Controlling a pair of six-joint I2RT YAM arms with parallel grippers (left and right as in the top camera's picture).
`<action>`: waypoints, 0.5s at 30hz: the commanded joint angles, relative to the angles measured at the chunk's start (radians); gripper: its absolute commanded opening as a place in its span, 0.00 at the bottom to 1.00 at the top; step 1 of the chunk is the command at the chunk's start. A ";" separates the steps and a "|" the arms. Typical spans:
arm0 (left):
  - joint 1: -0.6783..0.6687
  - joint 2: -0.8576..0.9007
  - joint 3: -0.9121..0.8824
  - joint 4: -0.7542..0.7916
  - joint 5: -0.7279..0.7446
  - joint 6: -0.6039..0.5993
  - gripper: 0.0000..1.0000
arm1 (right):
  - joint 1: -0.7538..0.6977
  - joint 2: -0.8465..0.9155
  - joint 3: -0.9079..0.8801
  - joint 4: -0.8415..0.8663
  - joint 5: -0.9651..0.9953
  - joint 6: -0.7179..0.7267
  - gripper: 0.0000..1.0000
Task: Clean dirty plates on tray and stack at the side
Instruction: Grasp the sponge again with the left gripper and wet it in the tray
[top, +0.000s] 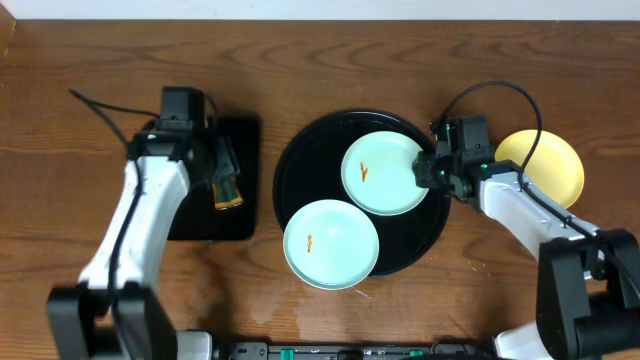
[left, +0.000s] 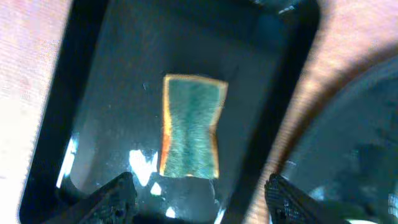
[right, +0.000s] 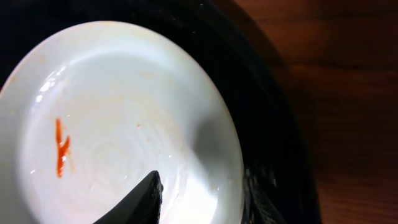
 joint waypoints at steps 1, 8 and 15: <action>0.002 0.121 -0.033 0.039 -0.051 -0.034 0.61 | -0.012 -0.022 0.009 -0.019 -0.031 -0.021 0.41; 0.002 0.328 -0.033 0.103 -0.019 -0.034 0.23 | -0.010 -0.022 0.009 -0.037 -0.031 -0.021 0.41; 0.003 0.362 -0.016 0.118 -0.021 0.014 0.08 | -0.010 -0.022 0.009 -0.042 -0.031 -0.021 0.41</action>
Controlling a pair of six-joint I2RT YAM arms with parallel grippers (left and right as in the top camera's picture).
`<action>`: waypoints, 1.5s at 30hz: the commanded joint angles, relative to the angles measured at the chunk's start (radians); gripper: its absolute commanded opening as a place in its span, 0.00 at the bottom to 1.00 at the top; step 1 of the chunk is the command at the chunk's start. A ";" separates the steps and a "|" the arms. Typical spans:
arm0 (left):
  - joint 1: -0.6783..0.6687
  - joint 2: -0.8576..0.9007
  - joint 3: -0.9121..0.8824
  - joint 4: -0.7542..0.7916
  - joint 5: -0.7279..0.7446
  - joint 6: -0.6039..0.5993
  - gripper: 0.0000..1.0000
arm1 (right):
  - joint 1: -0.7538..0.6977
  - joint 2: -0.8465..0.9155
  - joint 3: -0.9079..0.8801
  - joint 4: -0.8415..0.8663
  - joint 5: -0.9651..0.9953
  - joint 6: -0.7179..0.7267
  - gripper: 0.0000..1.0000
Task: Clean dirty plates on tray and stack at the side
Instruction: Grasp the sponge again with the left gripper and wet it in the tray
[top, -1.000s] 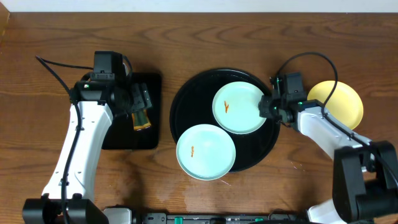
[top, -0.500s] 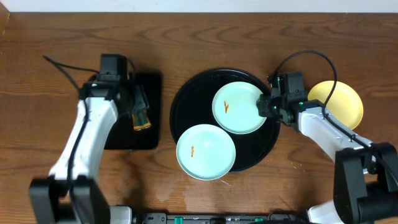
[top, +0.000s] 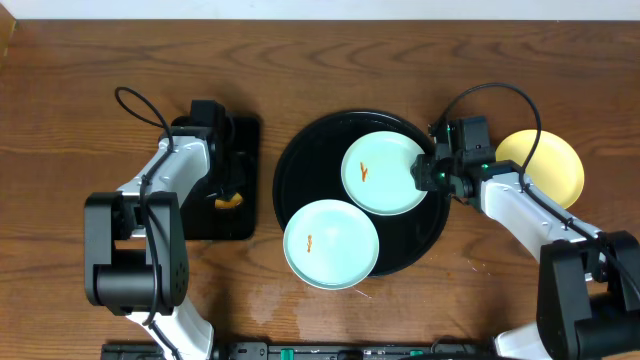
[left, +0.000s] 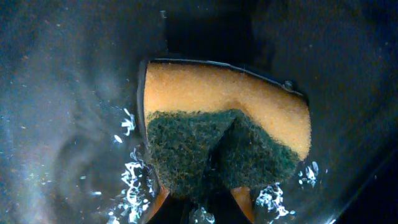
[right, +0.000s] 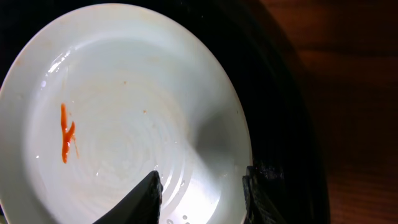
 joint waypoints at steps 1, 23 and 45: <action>0.005 0.043 0.021 -0.018 -0.010 0.043 0.07 | -0.010 -0.016 0.009 -0.009 -0.010 -0.010 0.42; 0.002 -0.074 -0.136 -0.001 0.075 -0.010 0.25 | -0.010 -0.016 0.008 -0.027 -0.009 -0.009 0.44; 0.003 -0.139 0.007 -0.025 -0.011 0.042 0.38 | -0.010 -0.016 0.008 -0.028 -0.009 -0.009 0.45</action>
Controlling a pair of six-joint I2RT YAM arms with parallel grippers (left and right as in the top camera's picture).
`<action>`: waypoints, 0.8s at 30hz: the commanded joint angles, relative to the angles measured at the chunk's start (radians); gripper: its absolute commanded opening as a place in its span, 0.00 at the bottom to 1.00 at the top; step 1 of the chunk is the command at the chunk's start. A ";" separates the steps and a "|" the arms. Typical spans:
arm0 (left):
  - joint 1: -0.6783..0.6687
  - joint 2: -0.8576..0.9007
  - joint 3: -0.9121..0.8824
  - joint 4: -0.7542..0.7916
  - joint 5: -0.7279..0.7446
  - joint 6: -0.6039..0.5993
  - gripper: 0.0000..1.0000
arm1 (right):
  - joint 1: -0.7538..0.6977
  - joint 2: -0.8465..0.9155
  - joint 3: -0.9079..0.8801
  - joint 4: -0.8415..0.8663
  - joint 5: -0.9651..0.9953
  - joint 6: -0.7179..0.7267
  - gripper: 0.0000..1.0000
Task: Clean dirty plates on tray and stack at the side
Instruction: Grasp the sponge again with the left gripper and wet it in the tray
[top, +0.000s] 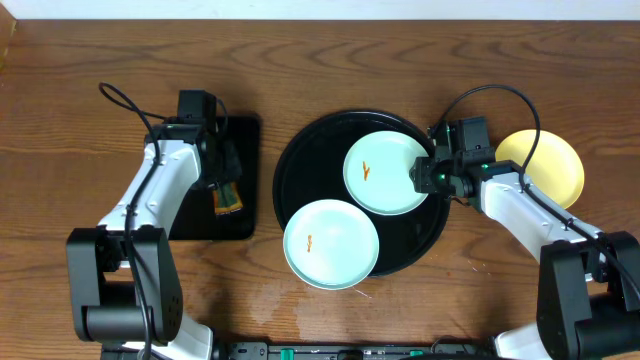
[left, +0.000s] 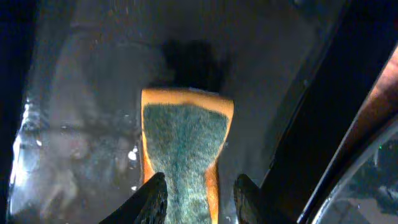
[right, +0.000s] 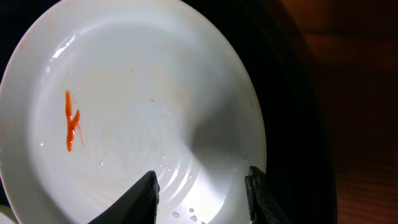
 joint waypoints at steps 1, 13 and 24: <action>0.002 0.015 -0.024 0.031 -0.071 0.013 0.38 | -0.010 -0.014 0.008 -0.001 0.003 -0.009 0.45; 0.002 0.169 -0.070 0.126 -0.100 0.021 0.08 | -0.010 -0.013 0.008 -0.002 0.003 -0.009 0.45; 0.002 0.014 0.016 -0.007 -0.101 0.082 0.53 | -0.010 -0.013 0.008 -0.006 0.003 -0.009 0.45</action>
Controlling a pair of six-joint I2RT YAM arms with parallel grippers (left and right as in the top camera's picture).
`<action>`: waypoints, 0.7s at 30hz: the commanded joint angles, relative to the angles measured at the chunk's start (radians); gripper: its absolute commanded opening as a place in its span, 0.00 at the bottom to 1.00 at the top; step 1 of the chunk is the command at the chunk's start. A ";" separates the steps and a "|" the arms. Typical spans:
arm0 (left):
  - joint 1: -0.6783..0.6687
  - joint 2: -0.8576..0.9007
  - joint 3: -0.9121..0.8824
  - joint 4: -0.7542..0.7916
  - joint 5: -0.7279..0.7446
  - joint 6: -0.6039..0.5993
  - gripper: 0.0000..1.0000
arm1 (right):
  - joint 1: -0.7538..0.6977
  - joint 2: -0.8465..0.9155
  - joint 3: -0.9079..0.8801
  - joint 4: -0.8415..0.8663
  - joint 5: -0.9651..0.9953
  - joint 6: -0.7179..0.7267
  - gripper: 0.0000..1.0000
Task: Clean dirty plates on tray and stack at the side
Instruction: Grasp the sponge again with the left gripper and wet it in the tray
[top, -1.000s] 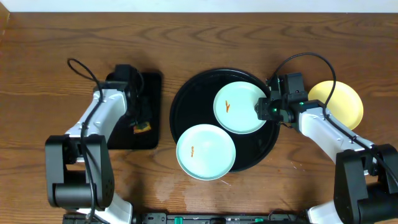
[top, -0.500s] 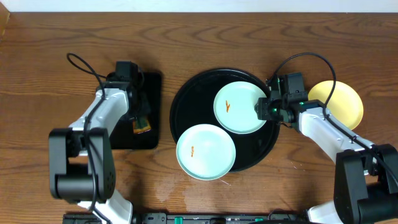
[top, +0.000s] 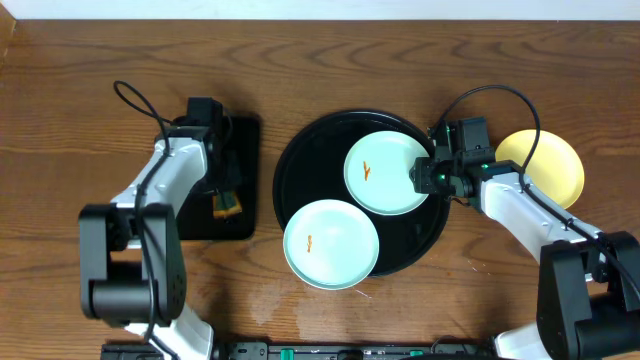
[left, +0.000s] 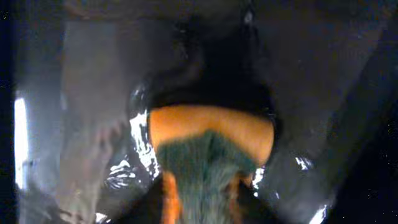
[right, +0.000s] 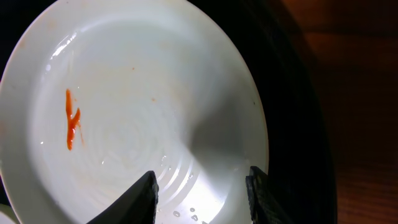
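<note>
A wet orange sponge with a green scrub face (left: 211, 134) is pressed bent against the bottom of the black rectangular water tray (top: 196, 226); my left gripper (left: 200, 198) is shut on it. In the overhead view the sponge (top: 226, 206) shows just below that gripper (top: 224, 188). Two pale green plates with red smears lie on the round black tray (top: 300, 160): the upper one (top: 385, 172) and the lower one (top: 330, 243). My right gripper (right: 202, 193) is open over the upper plate's (right: 124, 112) right rim, one finger over the plate, the other at its edge.
A yellow plate (top: 545, 165) sits on the wooden table right of the round tray, beside my right arm. The lower plate overhangs the round tray's front-left rim. Water glistens in the rectangular tray (left: 81, 93).
My left gripper has gone down with the sponge: it was held flat just above the tray bottom, and now it is squashed and bent against it. The right gripper and plates have not moved.
My left gripper hung open above the sponge lying in the rectangular tray. Then it was shut on the sponge, pressed low in the water. Then it held the sponge slightly raised, and now presses it down again. My right gripper stayed open at the upper plate's rim throughout.
</note>
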 joint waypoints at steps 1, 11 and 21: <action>0.005 -0.080 0.034 -0.043 -0.021 0.000 0.53 | -0.010 -0.013 0.008 -0.002 0.003 -0.009 0.45; 0.003 -0.082 -0.074 -0.013 0.056 -0.046 0.34 | -0.010 -0.013 0.008 -0.005 0.003 -0.009 0.46; 0.003 -0.067 -0.225 0.167 0.057 -0.046 0.08 | -0.010 -0.013 0.008 -0.005 0.004 -0.010 0.48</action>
